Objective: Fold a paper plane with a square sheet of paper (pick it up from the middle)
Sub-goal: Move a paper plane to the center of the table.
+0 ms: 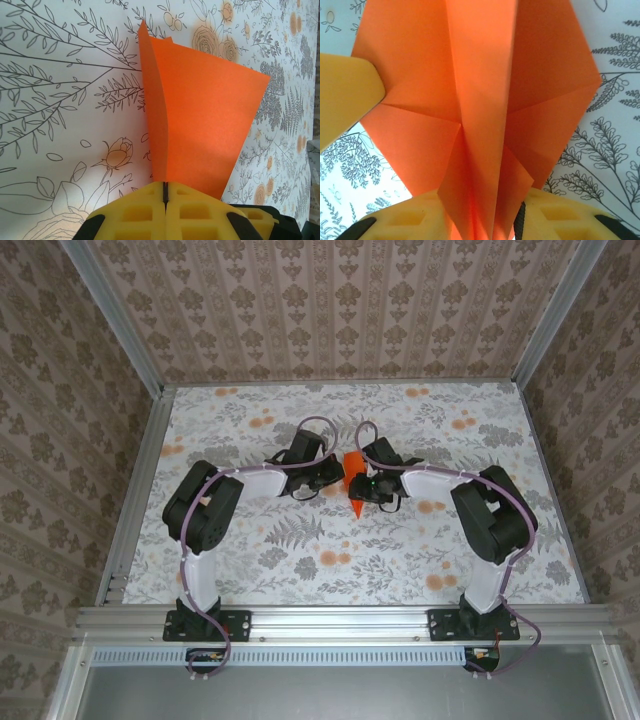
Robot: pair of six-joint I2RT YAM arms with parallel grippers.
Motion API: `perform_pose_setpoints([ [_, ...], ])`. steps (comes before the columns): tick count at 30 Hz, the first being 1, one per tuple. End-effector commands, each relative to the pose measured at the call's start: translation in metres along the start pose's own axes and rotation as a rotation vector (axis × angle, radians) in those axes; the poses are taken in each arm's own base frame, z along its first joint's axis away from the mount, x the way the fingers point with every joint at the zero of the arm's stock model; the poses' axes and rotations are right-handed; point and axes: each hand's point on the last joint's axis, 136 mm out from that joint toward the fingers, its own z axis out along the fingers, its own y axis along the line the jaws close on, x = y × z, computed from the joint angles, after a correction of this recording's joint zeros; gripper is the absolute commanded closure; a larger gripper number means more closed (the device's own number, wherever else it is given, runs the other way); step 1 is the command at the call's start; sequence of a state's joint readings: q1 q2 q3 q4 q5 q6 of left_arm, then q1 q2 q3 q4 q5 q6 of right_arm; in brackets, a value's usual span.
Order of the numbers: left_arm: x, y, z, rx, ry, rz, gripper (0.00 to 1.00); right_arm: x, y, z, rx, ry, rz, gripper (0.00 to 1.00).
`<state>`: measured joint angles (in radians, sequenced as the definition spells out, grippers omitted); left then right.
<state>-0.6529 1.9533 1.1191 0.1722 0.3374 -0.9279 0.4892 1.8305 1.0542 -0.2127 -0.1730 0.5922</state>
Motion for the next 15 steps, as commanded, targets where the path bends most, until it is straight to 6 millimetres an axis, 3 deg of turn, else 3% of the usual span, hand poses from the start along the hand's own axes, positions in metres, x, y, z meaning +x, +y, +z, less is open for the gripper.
perform_pose_setpoints([
  [1, 0.0075, 0.0146, 0.0045, -0.018, 0.022, -0.024, 1.00, -0.0046, -0.0077, 0.0015, 0.068, -0.006, -0.013, 0.68],
  [15, 0.0089, 0.0191, 0.0012, -0.025, 0.018, -0.028, 1.00, -0.0078, -0.0014, 0.0063, 0.098, 0.011, -0.042, 0.83],
])
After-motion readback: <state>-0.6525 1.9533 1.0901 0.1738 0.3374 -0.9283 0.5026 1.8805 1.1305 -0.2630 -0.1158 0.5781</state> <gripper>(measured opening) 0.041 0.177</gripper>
